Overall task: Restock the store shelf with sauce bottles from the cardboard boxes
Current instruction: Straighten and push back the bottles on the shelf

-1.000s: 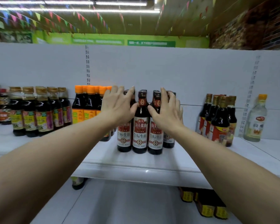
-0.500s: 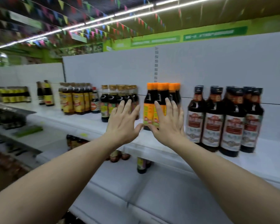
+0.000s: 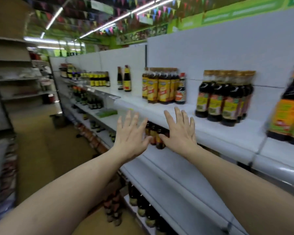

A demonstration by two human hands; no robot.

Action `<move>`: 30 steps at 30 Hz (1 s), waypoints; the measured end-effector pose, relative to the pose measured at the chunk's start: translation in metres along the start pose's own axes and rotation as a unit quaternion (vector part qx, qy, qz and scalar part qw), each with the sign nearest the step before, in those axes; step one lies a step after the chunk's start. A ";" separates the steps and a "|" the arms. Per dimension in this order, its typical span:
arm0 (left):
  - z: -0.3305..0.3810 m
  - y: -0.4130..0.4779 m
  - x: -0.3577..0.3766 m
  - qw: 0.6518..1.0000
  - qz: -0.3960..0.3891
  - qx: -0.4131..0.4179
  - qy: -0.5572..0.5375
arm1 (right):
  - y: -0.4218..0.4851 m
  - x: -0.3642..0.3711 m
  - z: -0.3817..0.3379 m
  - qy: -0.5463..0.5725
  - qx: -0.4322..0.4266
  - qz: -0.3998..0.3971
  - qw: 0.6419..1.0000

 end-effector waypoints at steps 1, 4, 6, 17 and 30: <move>-0.016 -0.004 0.015 1.000 -0.014 -0.010 0.000 | 0.006 0.018 -0.013 0.004 -0.007 -0.016 1.000; -0.060 -0.020 0.055 0.999 -0.040 -0.036 -0.005 | 0.025 0.074 -0.046 0.008 -0.027 -0.062 0.998; -0.087 -0.028 0.081 0.997 -0.053 -0.058 -0.005 | 0.039 0.110 -0.068 0.006 -0.043 -0.089 0.995; -0.214 -0.022 0.242 0.963 -0.184 -0.196 -0.006 | 0.131 0.306 -0.160 0.089 -0.081 -0.201 0.972; -0.310 0.016 0.395 0.912 -0.307 -0.270 -0.043 | 0.214 0.493 -0.204 0.072 -0.072 -0.382 0.919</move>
Point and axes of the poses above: each hand's wrist, its own y-axis towards the middle knuckle, its own x-axis out of the palm, z = x × y, the point moved 2 cm from there along y, towards the middle knuckle, and after that the axes turned 10 degrees about y, right-handed, at the moved point
